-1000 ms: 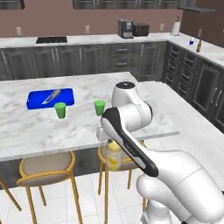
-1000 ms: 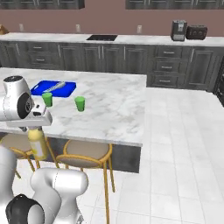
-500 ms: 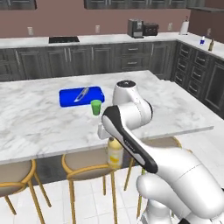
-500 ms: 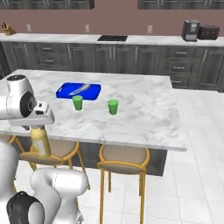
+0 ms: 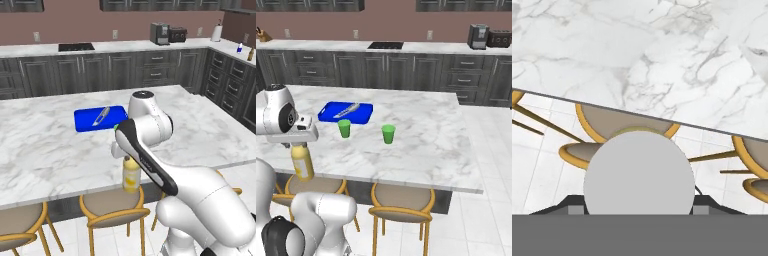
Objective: Place the drinks on the dining counter in a tight cluster.
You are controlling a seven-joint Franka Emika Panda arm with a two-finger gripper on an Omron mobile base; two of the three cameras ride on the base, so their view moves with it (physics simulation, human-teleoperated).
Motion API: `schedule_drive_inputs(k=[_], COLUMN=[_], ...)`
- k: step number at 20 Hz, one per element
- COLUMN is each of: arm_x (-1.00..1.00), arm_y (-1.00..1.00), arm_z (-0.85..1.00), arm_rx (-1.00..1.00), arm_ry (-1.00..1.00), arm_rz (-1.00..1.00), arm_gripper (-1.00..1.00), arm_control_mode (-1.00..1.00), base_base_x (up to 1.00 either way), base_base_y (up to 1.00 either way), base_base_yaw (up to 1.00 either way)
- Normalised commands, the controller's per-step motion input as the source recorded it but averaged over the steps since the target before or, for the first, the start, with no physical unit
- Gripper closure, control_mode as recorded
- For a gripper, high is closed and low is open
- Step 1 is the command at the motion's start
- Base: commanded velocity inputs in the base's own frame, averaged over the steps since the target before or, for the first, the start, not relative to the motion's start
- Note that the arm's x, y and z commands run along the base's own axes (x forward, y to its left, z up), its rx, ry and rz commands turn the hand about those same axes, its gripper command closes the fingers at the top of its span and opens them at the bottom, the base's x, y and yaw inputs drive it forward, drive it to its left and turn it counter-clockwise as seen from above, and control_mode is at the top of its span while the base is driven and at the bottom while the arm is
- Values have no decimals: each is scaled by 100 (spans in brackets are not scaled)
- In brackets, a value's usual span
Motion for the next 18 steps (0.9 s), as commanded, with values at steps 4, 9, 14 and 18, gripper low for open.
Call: schedule_drive_inputs(k=[4,9,14,18], arm_x=[0,0,0,21], arm_y=[0,0,0,0], arm_z=[0,0,0,5], arm_rx=[0,0,0,0], arm_ry=[0,0,0,-2], arm_rz=[0,0,0,0], arm_gripper=[100,100,100,100], arm_control_mode=[100,100,100,-100], base_base_x=[9,0,1,9], base_base_y=[16,0,0,0], base_base_yaw=[0,0,0,0])
